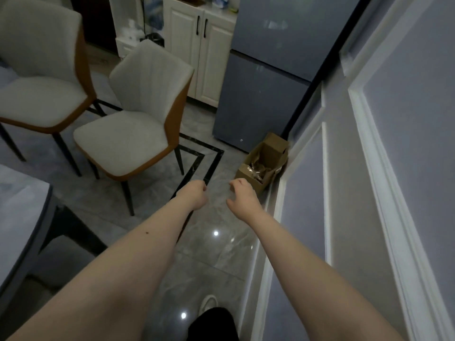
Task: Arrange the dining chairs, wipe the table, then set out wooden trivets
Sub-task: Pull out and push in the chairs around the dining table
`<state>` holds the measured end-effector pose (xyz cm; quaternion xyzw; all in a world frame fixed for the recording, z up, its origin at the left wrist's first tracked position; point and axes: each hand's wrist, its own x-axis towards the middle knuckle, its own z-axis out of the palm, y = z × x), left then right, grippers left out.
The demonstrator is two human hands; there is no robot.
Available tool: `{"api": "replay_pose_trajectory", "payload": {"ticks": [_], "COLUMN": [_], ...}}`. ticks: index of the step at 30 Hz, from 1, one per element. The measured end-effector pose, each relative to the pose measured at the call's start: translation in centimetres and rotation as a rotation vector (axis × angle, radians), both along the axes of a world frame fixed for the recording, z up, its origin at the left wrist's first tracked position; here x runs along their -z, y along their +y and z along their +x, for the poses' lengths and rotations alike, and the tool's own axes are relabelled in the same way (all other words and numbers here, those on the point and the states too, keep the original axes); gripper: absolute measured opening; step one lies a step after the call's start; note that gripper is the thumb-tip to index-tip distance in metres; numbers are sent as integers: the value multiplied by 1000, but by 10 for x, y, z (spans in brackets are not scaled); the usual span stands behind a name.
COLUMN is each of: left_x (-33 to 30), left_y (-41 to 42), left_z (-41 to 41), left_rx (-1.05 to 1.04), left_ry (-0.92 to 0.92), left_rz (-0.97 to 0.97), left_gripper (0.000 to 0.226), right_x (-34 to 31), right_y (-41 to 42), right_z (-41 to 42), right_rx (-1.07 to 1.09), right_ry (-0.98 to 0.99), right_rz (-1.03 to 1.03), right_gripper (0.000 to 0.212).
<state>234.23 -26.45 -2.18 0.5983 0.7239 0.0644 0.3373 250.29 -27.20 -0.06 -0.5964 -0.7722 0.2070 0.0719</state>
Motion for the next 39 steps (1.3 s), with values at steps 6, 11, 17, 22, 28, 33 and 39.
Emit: {"api": "replay_pose_trajectory", "payload": {"ticks": [6, 11, 17, 22, 28, 33, 39], "left_x": [-13, -22, -25, -17, -29, -36, -32], "left_y": [99, 181, 285, 386, 503, 574, 648], "left_z": [17, 11, -7, -29, -66, -100, -146], "left_rx": [-13, -48, -108, -149, -239, -401, -722], "left_ry": [65, 117, 98, 55, 77, 101, 125], "left_rz": [-10, -7, 66, 106, 133, 277, 395], "left_gripper": [39, 36, 36, 39, 29, 25, 31], "right_x": [-9, -19, -12, -12, -28, -35, -24], "right_y": [121, 211, 320, 423, 539, 624, 726], "right_z": [17, 19, 1, -24, -60, -98, -157], "right_rx": [-54, -80, -138, -156, -226, -316, -465], "right_ry": [12, 5, -14, -35, -50, -37, 2], "right_rz": [-42, -65, -103, -111, -115, -107, -129], "right_gripper": [55, 53, 54, 53, 55, 52, 54]}}
